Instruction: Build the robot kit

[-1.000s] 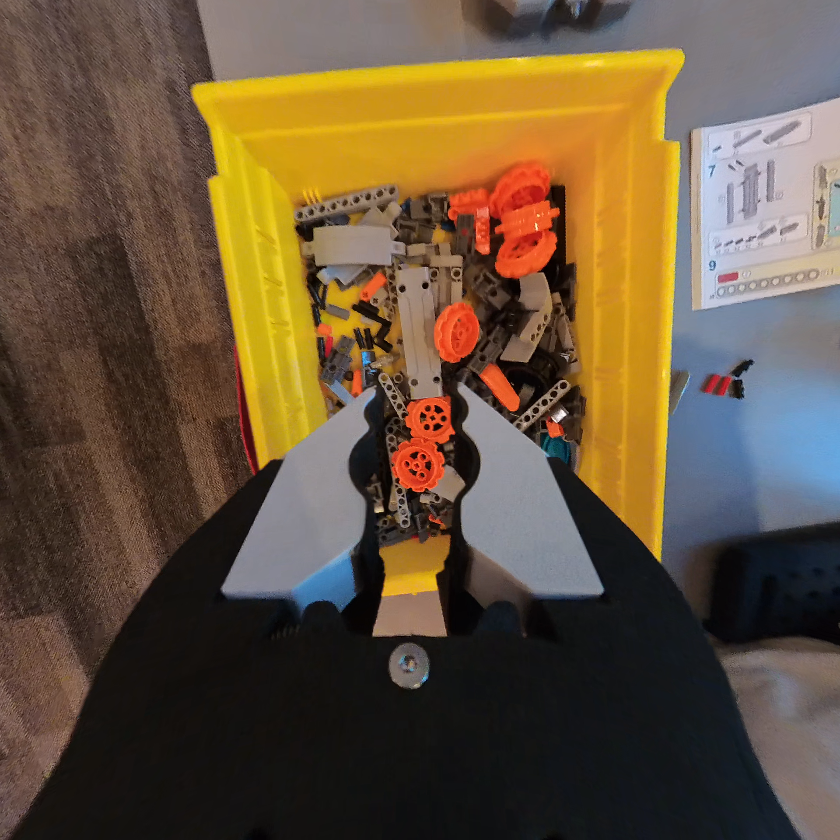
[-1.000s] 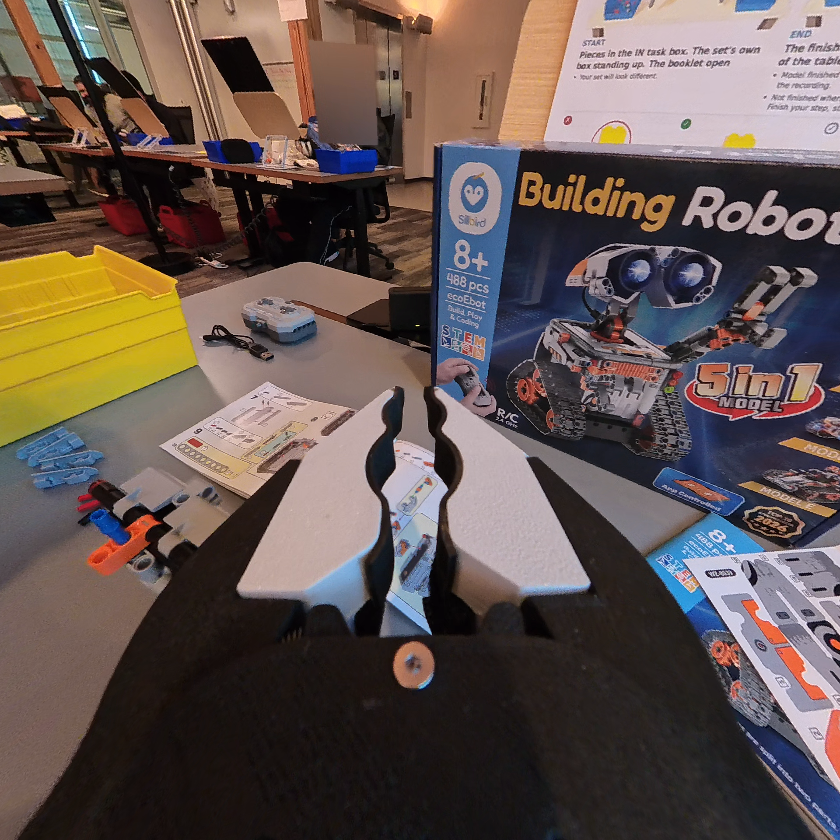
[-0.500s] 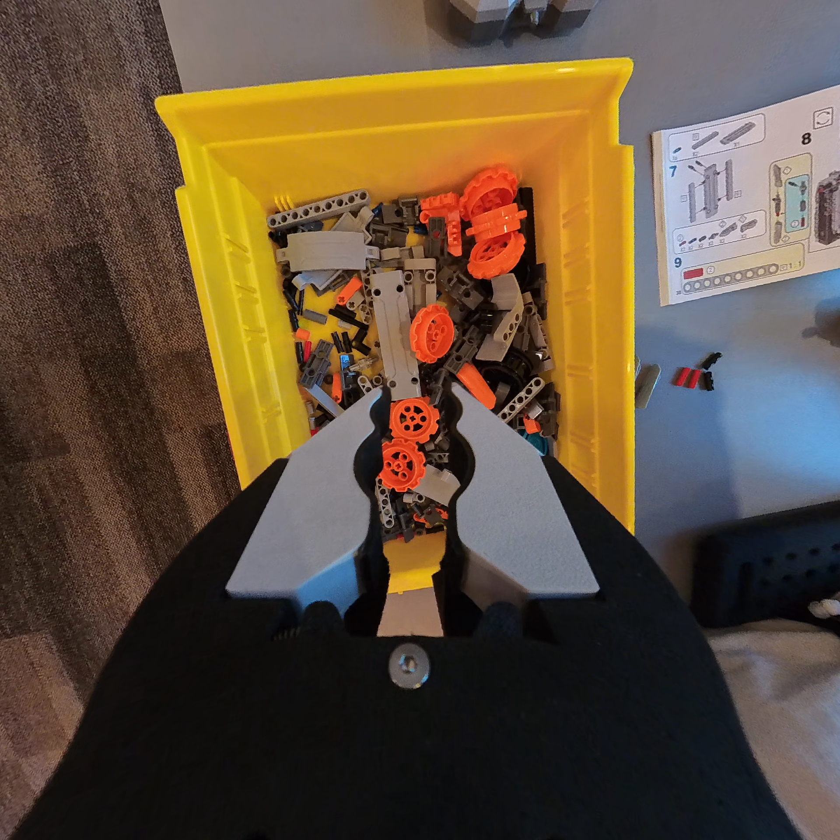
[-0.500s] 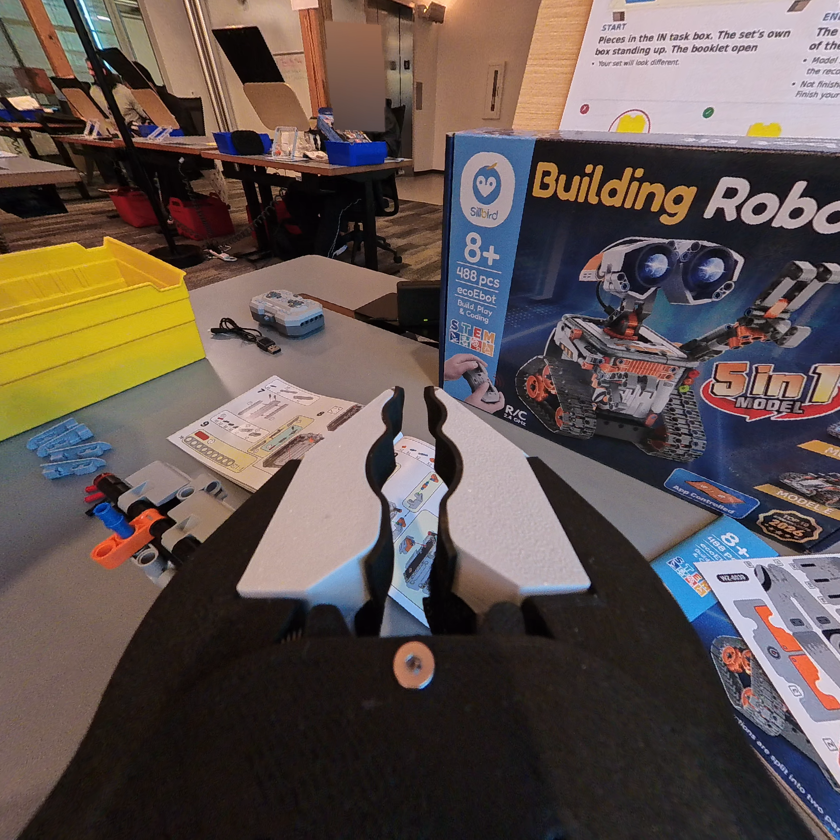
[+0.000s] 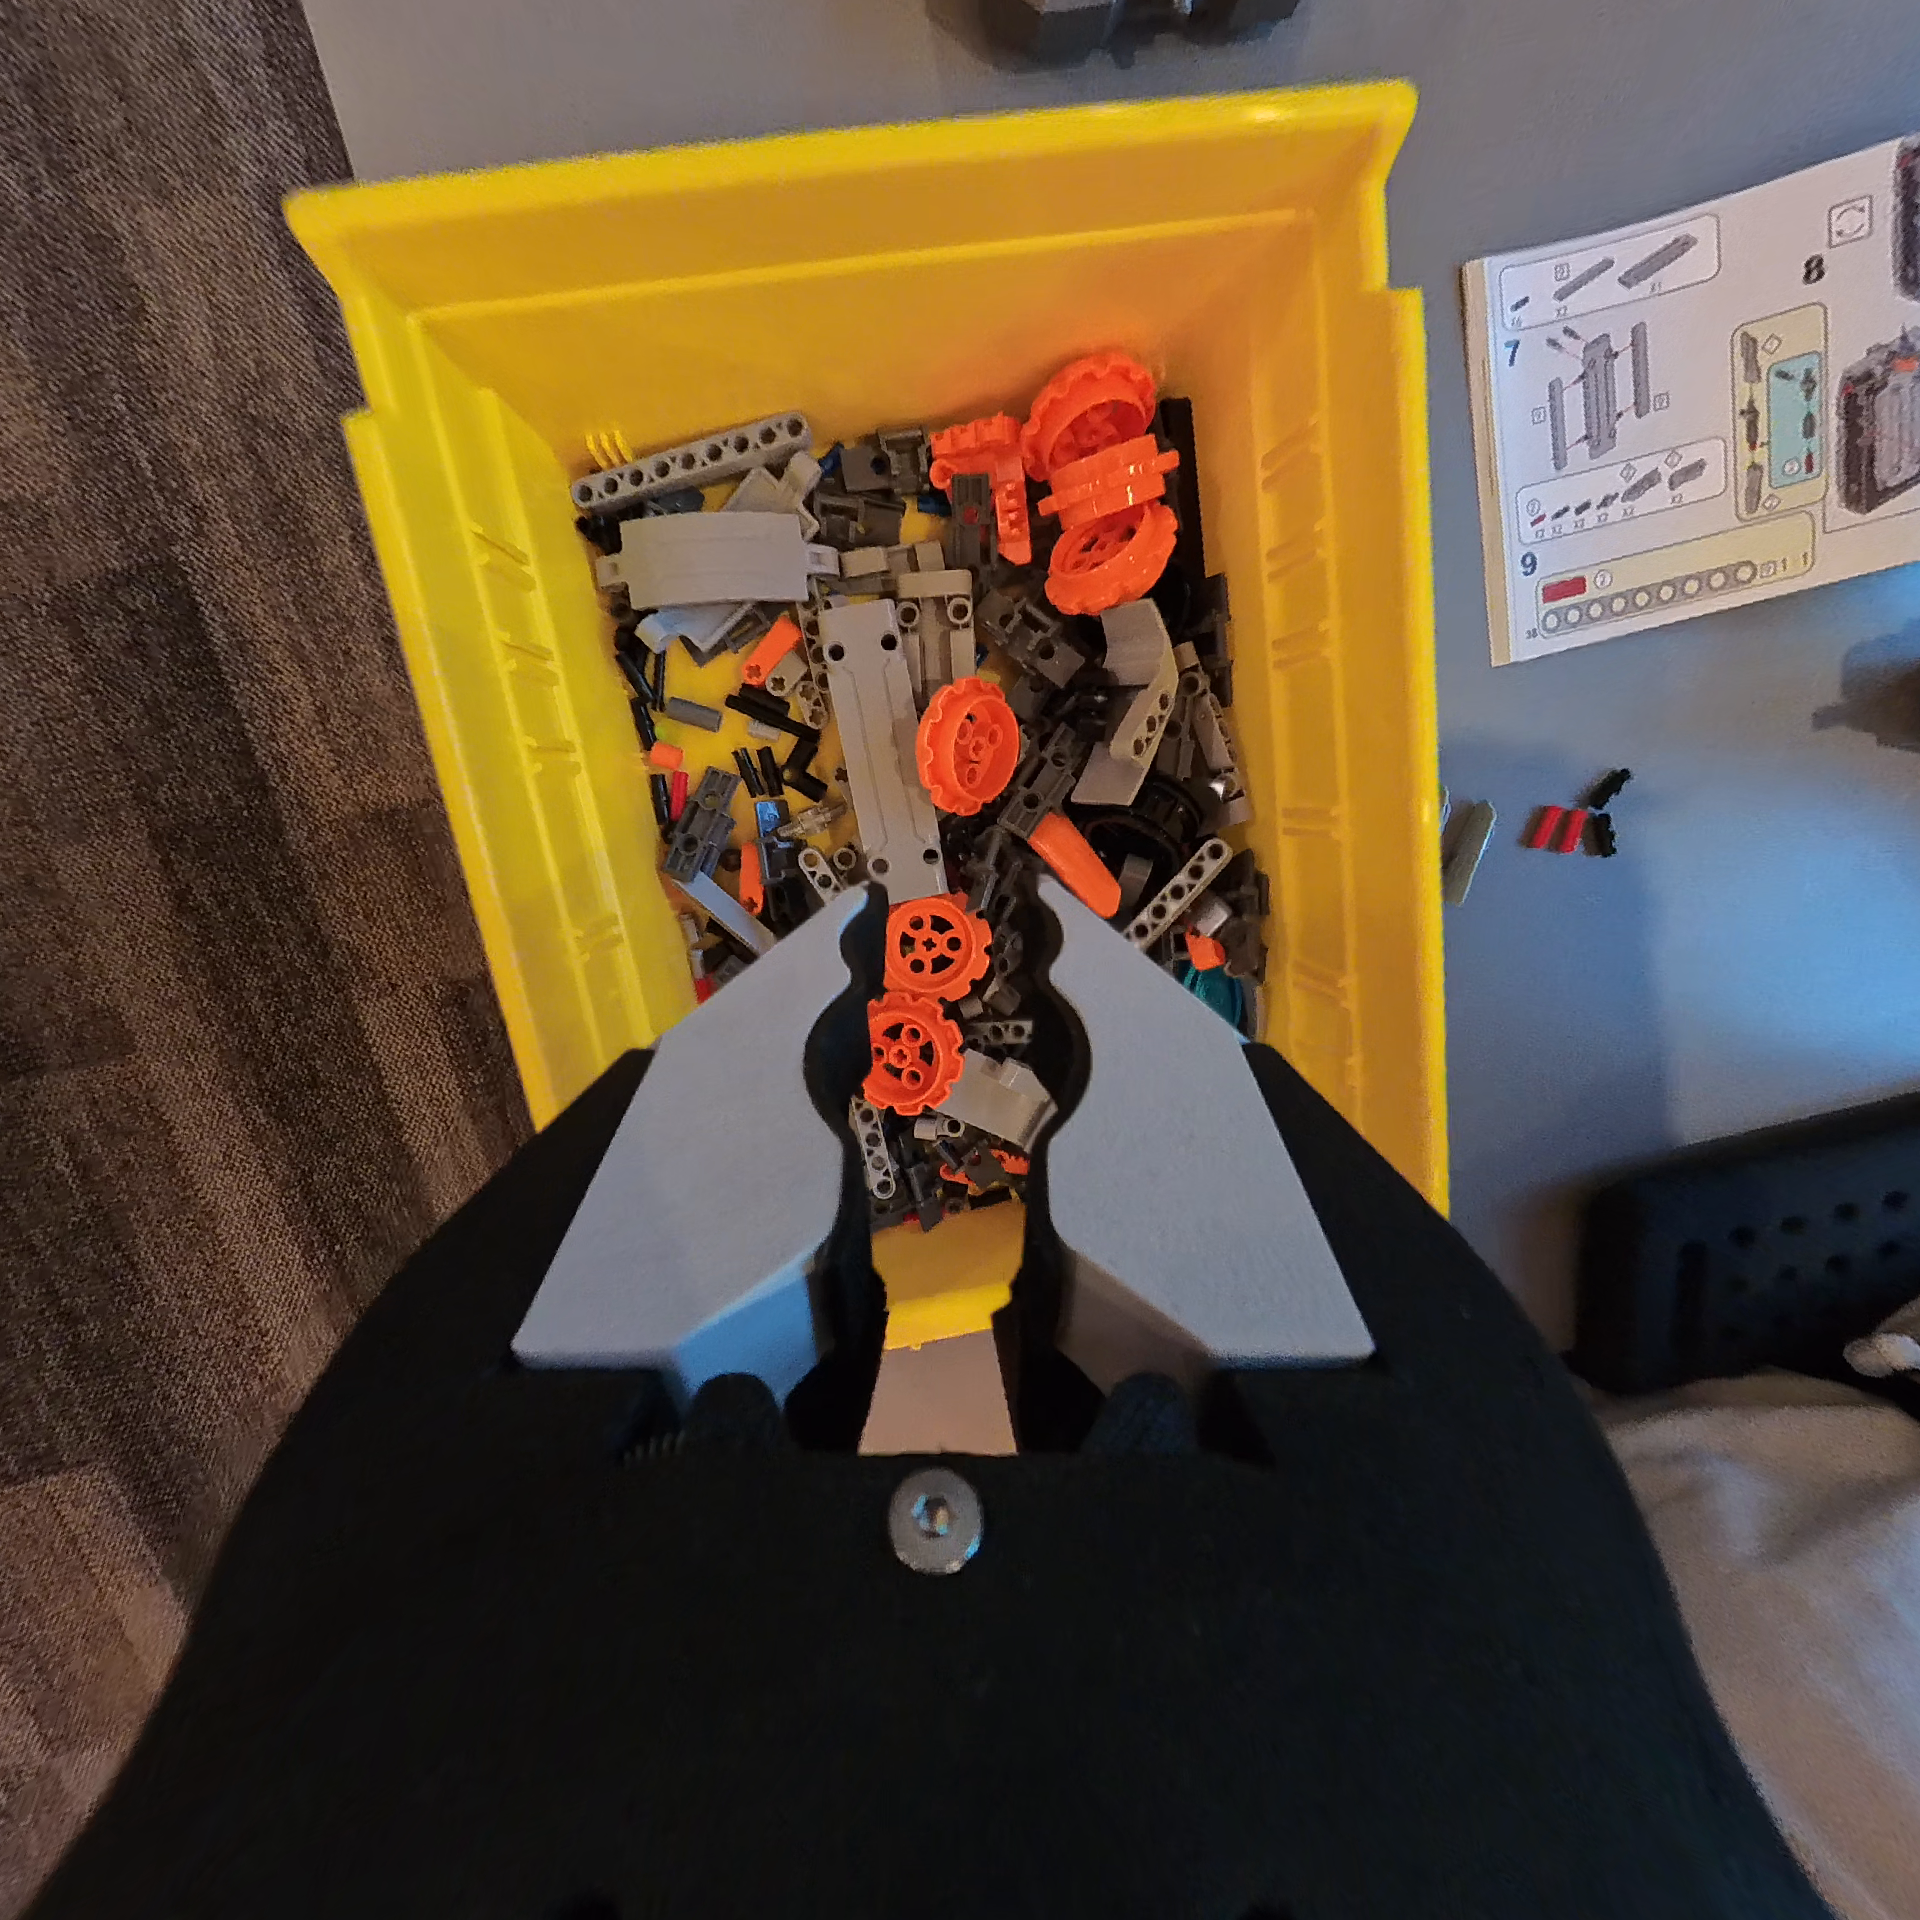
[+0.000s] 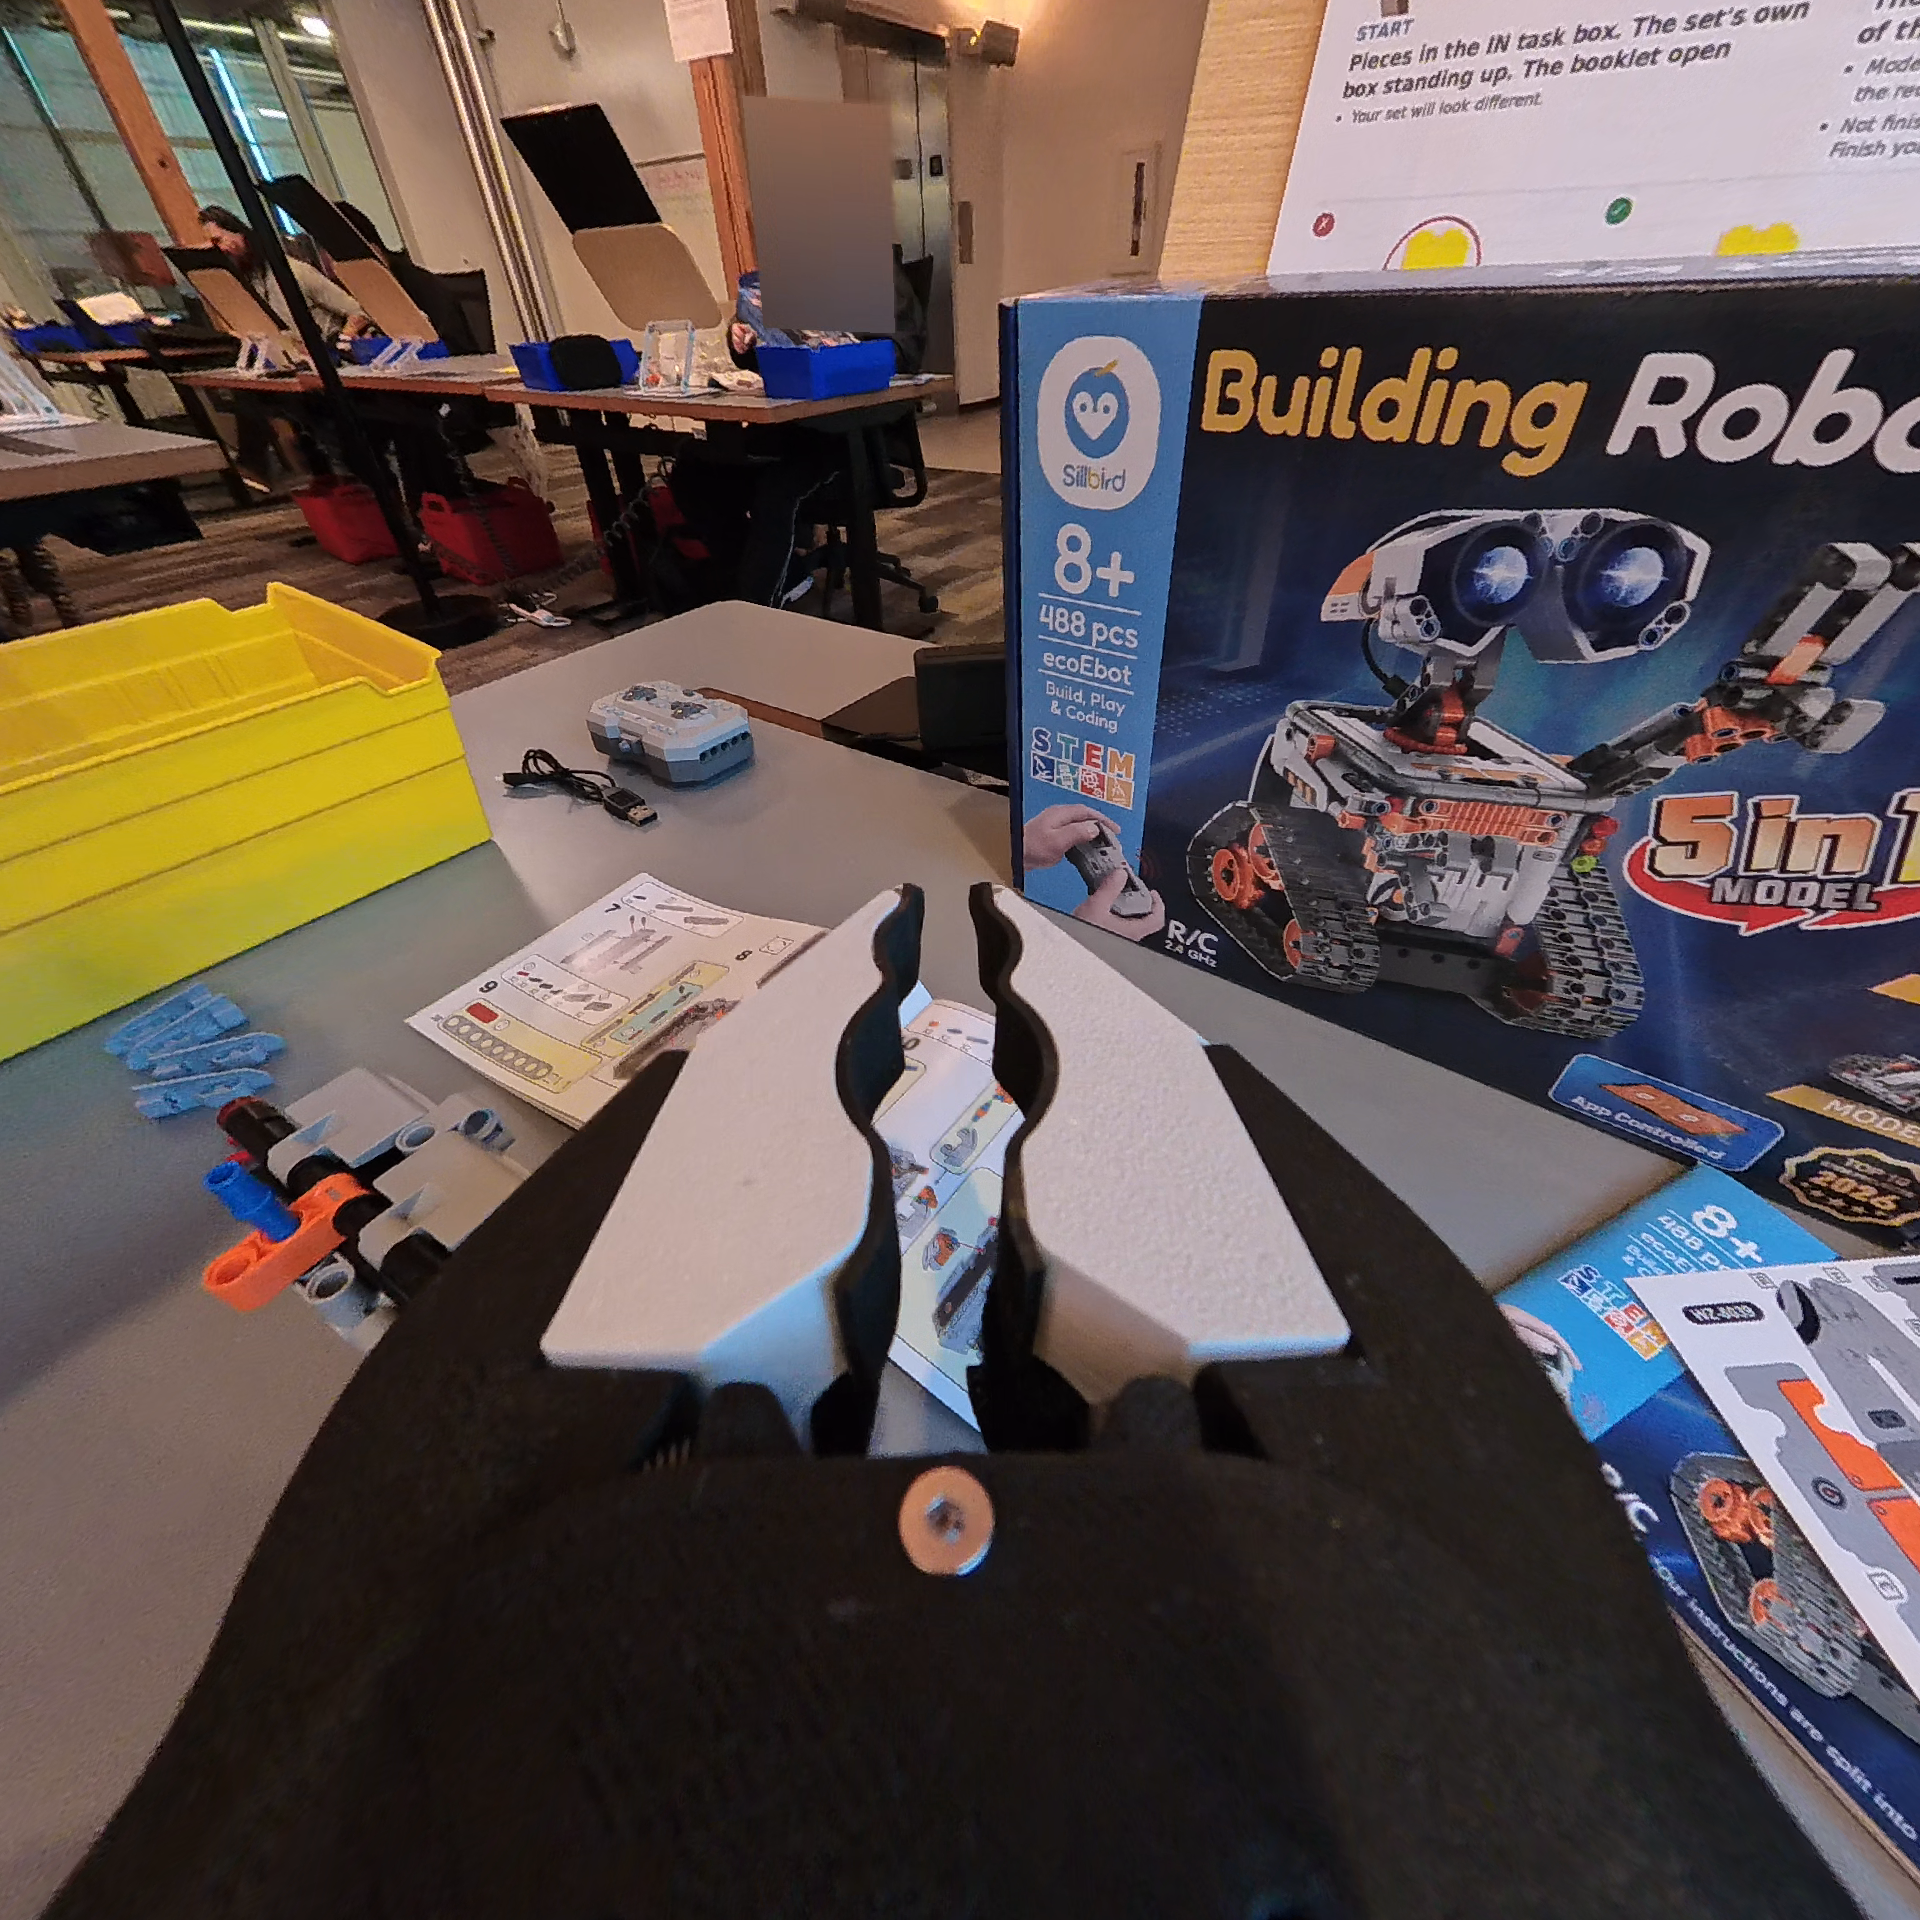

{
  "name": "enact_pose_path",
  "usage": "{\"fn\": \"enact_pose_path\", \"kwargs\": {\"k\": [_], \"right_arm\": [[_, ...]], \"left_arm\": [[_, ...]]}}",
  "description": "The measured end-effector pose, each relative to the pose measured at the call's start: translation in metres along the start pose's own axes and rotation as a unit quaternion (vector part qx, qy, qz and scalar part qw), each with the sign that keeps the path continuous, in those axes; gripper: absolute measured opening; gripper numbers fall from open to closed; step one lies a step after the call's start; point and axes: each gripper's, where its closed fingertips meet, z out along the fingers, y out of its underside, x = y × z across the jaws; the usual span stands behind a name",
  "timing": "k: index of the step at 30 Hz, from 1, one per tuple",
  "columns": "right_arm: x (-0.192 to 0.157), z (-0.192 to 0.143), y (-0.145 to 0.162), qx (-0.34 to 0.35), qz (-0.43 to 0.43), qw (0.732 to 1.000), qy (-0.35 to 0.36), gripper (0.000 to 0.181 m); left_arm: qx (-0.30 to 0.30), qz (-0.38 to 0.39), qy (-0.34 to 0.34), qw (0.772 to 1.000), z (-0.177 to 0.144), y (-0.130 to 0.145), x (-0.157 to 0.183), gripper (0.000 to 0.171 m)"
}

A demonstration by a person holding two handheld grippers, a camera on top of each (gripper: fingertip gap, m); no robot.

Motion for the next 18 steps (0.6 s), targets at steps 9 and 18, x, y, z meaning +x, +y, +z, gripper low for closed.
{"fn": "enact_pose_path", "kwargs": {"k": [9,18], "right_arm": [[-0.001,0.002,0.004,-0.007,0.007,1.000,-0.007,0.009],[-0.001,-0.001,0.000,-0.007,-0.008,1.000,-0.011,0.009]], "left_arm": [[-0.073,-0.044,0.049,0.995,0.043,0.005,-0.018,0.016],[-0.082,-0.041,0.026,0.995,0.037,0.009,-0.018,0.022]]}}
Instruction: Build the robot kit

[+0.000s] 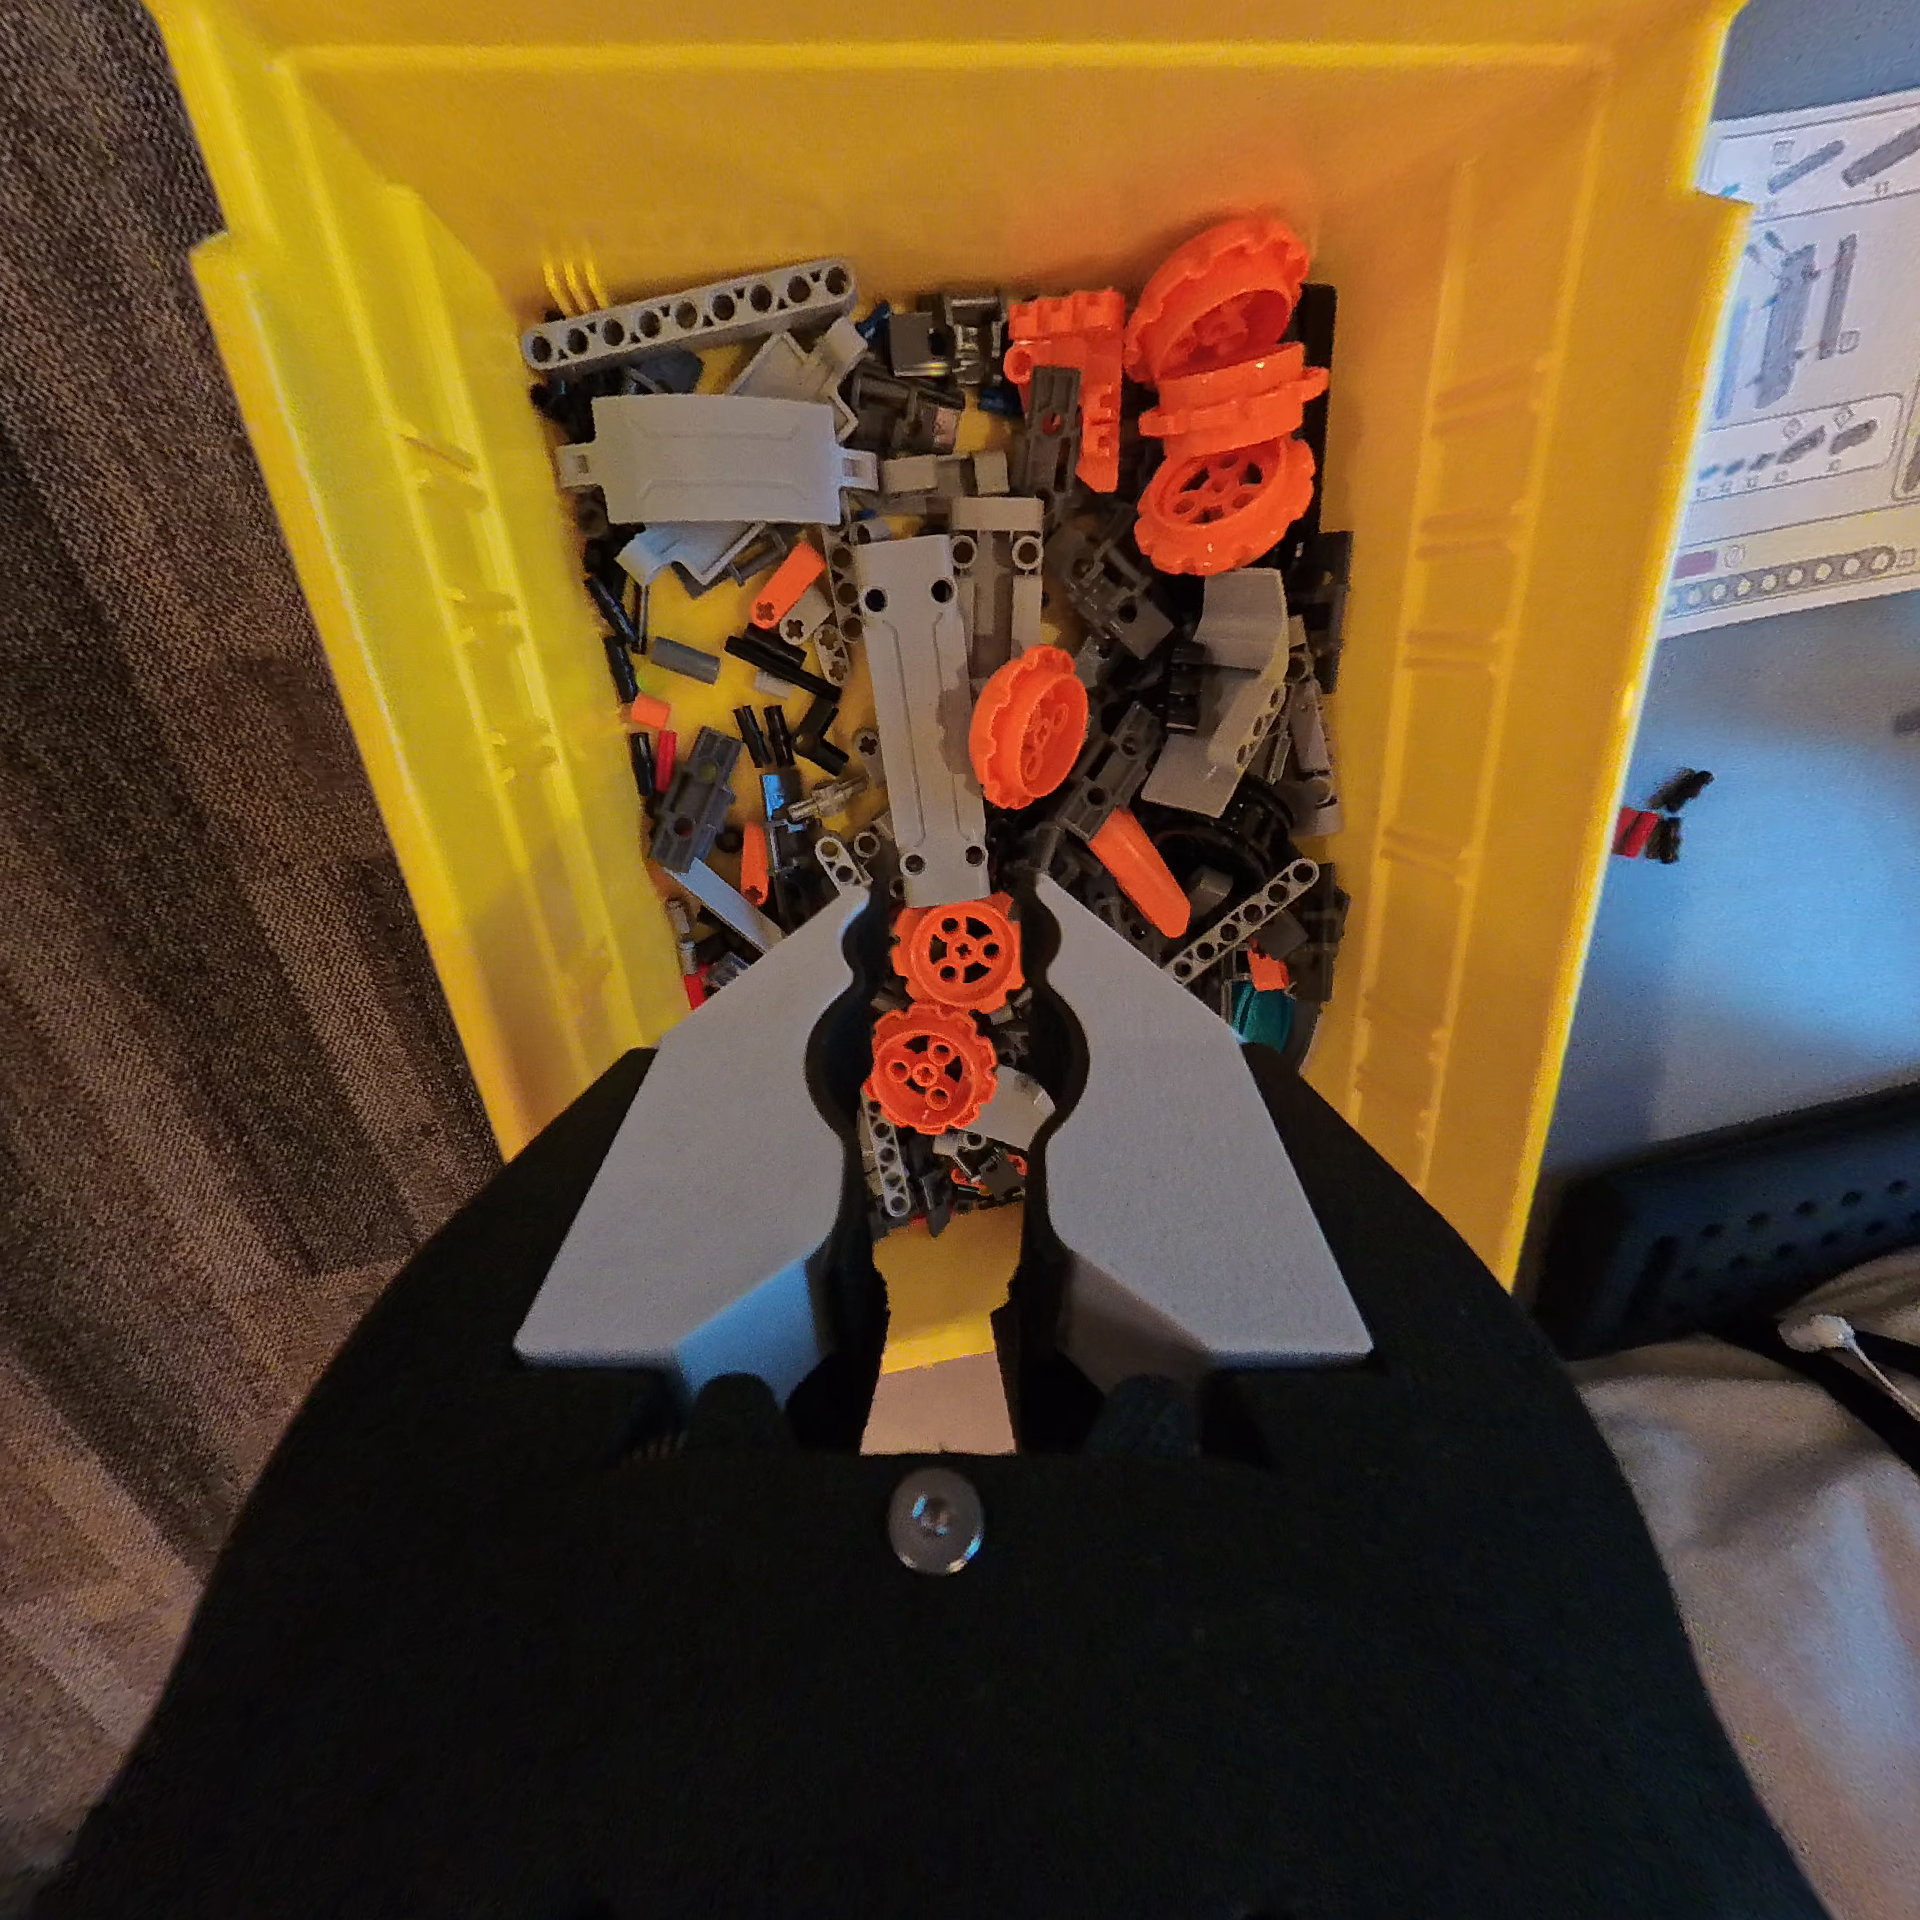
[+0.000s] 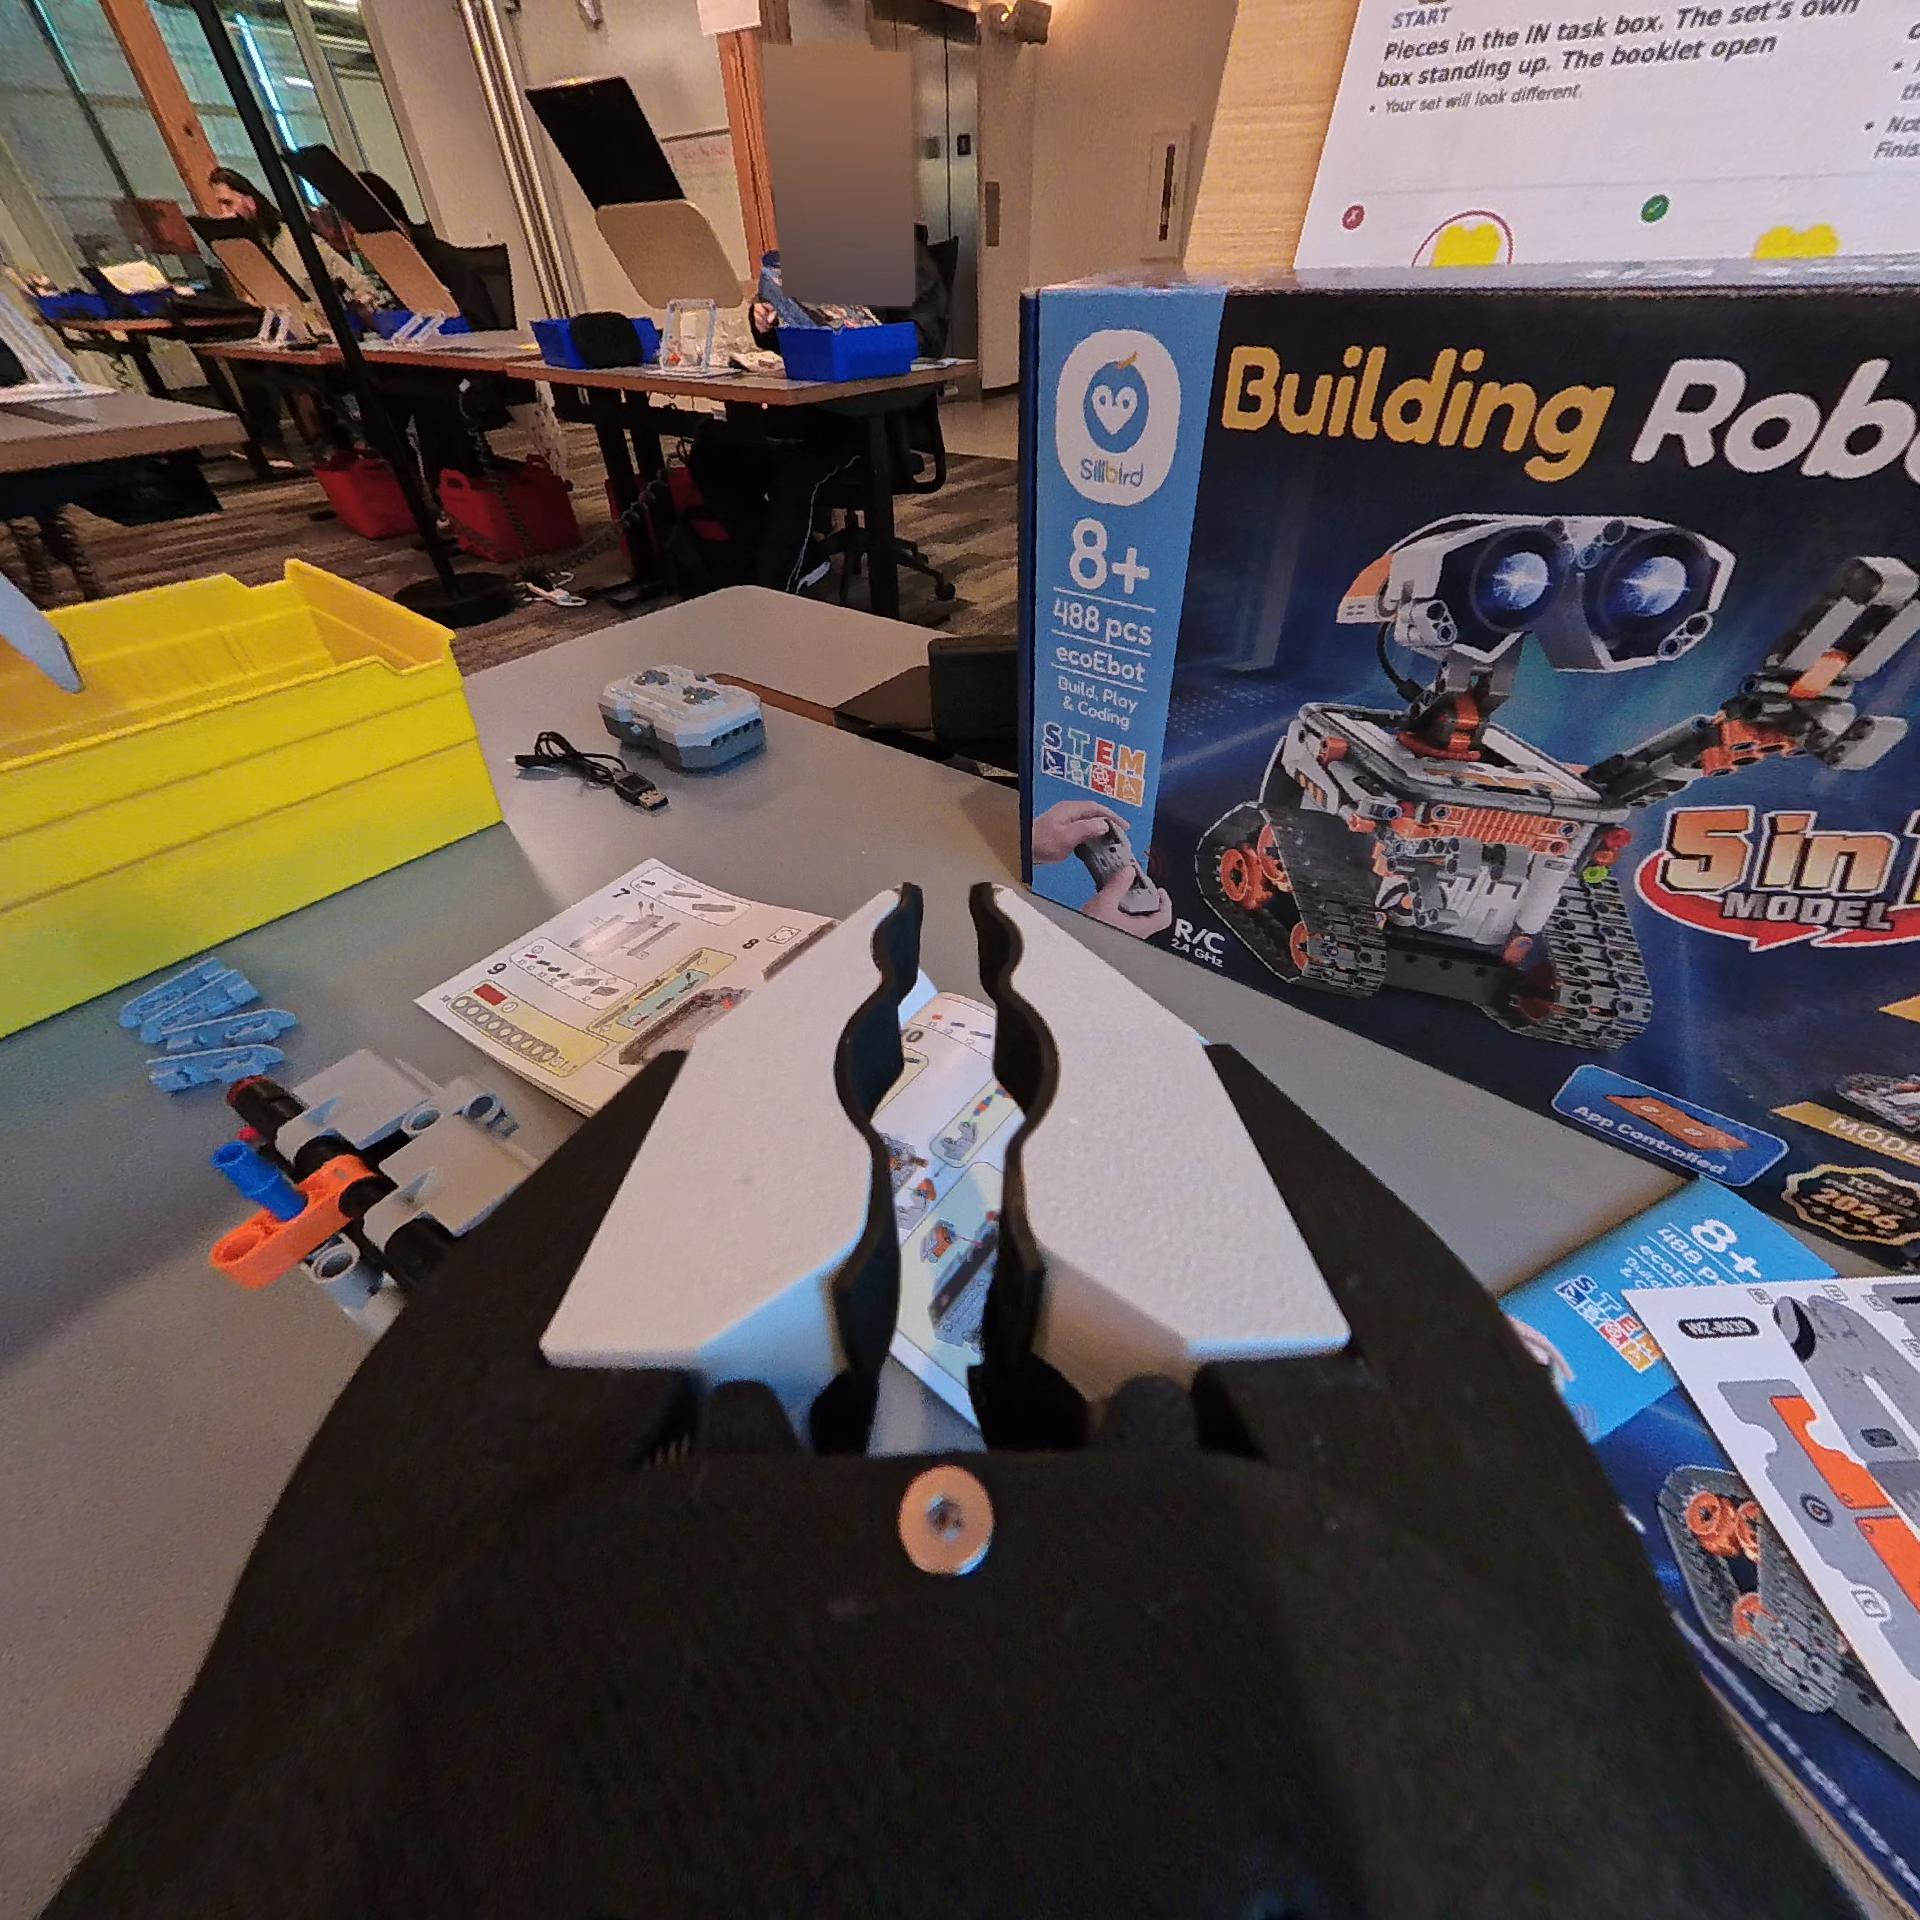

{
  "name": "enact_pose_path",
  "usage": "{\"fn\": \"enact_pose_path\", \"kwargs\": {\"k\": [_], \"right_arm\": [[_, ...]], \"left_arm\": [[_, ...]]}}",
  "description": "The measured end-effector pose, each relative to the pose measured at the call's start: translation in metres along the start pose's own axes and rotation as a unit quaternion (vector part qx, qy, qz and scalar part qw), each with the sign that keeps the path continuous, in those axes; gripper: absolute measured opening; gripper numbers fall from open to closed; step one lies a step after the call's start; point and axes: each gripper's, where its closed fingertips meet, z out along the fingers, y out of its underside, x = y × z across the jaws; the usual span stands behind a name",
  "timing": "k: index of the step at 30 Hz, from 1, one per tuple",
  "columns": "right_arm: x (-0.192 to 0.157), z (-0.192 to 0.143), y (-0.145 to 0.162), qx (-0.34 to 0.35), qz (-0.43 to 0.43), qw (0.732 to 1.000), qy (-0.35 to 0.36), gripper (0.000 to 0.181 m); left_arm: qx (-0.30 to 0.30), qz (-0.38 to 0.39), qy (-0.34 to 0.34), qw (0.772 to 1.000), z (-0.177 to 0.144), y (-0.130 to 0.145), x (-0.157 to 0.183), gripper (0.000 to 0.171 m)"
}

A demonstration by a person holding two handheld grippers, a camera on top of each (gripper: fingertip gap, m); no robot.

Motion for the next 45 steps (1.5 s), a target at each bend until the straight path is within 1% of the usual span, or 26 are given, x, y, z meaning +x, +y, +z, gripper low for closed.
{"fn": "enact_pose_path", "kwargs": {"k": [4,9,14,21,26,30,32,34,36,38,40,41,42,45], "right_arm": [[0.002,0.001,0.002,-0.002,0.008,1.000,-0.002,0.009],[0.005,0.007,0.015,-0.024,0.014,1.000,-0.003,0.010],[0.004,0.009,0.018,-0.028,0.023,0.999,-0.009,0.010],[0.003,0.009,0.019,-0.031,0.019,0.999,-0.008,0.010],[0.004,0.010,0.019,-0.029,0.021,0.999,-0.008,0.009],[0.004,0.010,0.018,-0.025,0.017,1.000,-0.007,0.010],[0.006,0.006,0.009,-0.004,0.007,1.000,0.007,0.008],[0.013,-0.009,-0.020,0.074,-0.032,0.996,0.046,0.007],[0.012,-0.029,-0.048,0.139,-0.065,0.985,0.075,0.006],[0.000,-0.044,-0.071,0.185,-0.066,0.978,0.075,0.006],[-0.028,-0.052,-0.088,0.216,-0.041,0.975,0.030,0.006],[-0.044,-0.051,-0.092,0.218,-0.025,0.976,0.002,0.006],[-0.062,-0.048,-0.092,0.206,-0.008,0.978,-0.029,0.005],[-0.121,-0.030,-0.080,0.130,0.024,0.983,-0.130,0.006]], "left_arm": [[0.003,0.016,-0.004,1.000,-0.004,0.002,0.006,0.022],[0.007,0.022,-0.004,1.000,-0.008,0.004,0.007,0.022],[0.001,0.006,0.001,1.000,-0.007,0.010,-0.001,0.022],[-0.034,-0.031,0.010,0.999,0.006,0.018,-0.014,0.022],[-0.053,-0.020,0.032,0.998,0.021,0.011,-0.009,0.021],[-0.041,-0.029,0.016,0.999,0.026,-0.002,-0.015,0.019],[-0.031,-0.033,0.011,0.999,0.024,-0.006,-0.017,0.018],[-0.018,-0.033,0.002,0.999,0.022,-0.011,-0.020,0.017],[-0.008,-0.032,-0.003,0.999,0.021,-0.016,-0.022,0.017],[-0.005,-0.030,-0.014,0.999,0.023,-0.019,-0.025,0.016],[-0.006,-0.027,-0.021,0.999,0.026,-0.021,-0.028,0.014],[-0.009,-0.028,-0.021,0.999,0.029,-0.022,-0.028,0.014],[-0.014,-0.028,-0.021,0.999,0.031,-0.022,-0.028,0.014],[-0.027,-0.016,-0.012,0.999,0.040,-0.024,-0.026,0.012]]}}
